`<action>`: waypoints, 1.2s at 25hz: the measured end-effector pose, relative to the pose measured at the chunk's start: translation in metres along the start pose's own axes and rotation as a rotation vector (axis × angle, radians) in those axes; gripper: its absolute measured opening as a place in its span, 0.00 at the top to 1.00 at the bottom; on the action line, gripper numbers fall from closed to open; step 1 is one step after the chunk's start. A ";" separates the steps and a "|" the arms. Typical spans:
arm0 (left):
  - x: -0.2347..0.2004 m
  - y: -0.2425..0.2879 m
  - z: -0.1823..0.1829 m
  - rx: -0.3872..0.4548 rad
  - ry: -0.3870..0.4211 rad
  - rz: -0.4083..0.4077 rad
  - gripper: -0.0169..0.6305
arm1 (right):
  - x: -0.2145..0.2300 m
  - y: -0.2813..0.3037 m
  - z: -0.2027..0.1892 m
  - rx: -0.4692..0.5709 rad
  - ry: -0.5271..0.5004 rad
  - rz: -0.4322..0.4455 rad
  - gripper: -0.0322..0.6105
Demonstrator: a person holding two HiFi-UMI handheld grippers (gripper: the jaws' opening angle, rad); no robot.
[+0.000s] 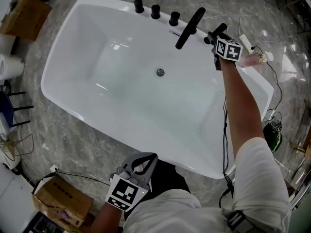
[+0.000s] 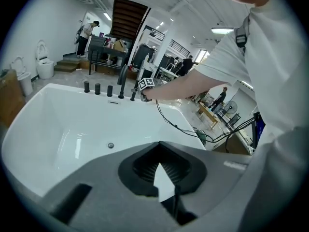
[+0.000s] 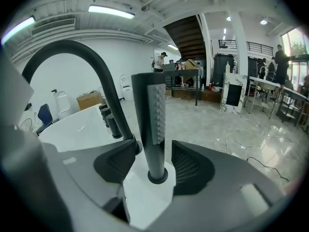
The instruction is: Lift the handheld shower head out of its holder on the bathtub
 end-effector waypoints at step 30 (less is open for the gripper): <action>0.010 -0.031 -0.002 0.059 0.039 0.016 0.96 | -0.022 -0.044 0.045 0.061 -0.089 -0.019 0.72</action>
Point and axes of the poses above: the fingertips, and each gripper's own axes: y forward along the fingers, x to its right, z out of its top, the point moved 9 cm from there along -y, backward along the fingers, and after that the axes turned 8 degrees about x, right-handed, at the moved point
